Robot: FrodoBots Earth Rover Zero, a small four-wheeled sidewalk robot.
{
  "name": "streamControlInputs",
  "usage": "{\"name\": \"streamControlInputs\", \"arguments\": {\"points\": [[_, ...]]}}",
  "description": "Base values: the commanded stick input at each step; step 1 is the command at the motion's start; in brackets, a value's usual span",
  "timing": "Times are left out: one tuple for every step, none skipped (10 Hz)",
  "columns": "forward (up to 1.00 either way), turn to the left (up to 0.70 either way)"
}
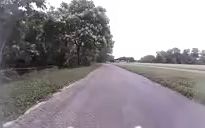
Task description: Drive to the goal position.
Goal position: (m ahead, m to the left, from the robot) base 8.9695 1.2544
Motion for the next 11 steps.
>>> {"name": "streamControlInputs", "arguments": {"points": [[0.7,-0.01],[0.7,-0.01],[0.7,-0.01],[0.7,-0.01],[0.7,-0.01],[0.7,-0.01],[0.7,-0.01],[0.7,-0.01],[0.7,-0.01],[0.7,-0.01],[0.7,-0.01]]}}
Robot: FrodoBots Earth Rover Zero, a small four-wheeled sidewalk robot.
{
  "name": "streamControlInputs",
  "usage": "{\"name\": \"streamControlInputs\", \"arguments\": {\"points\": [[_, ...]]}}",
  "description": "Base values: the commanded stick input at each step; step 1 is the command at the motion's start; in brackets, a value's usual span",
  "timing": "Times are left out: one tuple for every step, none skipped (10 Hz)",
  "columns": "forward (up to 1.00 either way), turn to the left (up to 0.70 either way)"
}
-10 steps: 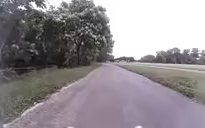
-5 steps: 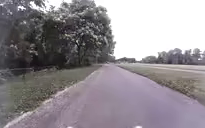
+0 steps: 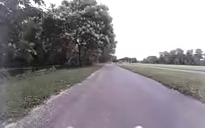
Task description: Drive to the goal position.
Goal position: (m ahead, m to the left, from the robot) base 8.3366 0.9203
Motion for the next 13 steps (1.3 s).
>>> {"name": "streamControlInputs", "arguments": {"points": [[0.7,-0.01],[0.7,-0.01],[0.7,-0.01],[0.7,-0.01],[0.7,-0.01],[0.7,-0.01],[0.7,-0.01],[0.7,-0.01],[0.7,-0.01],[0.7,-0.01],[0.7,-0.01],[0.7,-0.01],[0.7,-0.01]]}}
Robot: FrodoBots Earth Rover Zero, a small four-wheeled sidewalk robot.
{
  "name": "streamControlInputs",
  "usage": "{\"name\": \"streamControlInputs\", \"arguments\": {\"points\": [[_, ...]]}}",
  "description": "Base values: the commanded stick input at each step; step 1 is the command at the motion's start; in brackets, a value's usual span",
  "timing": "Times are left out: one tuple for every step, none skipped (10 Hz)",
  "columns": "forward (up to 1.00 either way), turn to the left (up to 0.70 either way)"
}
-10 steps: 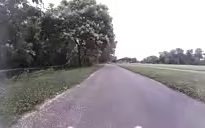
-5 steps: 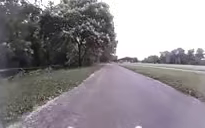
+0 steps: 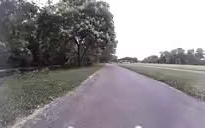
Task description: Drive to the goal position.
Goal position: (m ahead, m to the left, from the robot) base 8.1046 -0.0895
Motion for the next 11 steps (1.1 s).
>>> {"name": "streamControlInputs", "arguments": {"points": [[0.7,-0.01],[0.7,-0.01],[0.7,-0.01],[0.7,-0.01],[0.7,-0.01],[0.7,-0.01],[0.7,-0.01],[0.7,-0.01],[0.7,-0.06],[0.7,-0.15],[0.7,-0.14]]}}
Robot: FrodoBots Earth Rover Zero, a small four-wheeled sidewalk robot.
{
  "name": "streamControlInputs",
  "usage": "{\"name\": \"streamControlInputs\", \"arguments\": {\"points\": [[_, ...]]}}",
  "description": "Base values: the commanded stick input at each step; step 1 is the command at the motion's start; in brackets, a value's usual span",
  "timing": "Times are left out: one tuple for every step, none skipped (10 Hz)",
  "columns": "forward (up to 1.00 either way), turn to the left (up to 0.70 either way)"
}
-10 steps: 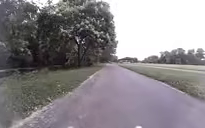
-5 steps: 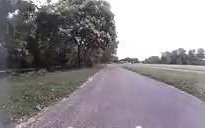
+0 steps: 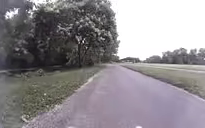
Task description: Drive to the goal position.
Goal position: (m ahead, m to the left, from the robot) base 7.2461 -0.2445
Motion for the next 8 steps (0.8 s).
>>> {"name": "streamControlInputs", "arguments": {"points": [[0.7,-0.15],[0.7,-0.15],[0.7,-0.11],[0.7,-0.01],[0.7,-0.01],[0.7,-0.01],[0.7,-0.01],[0.7,-0.01]]}}
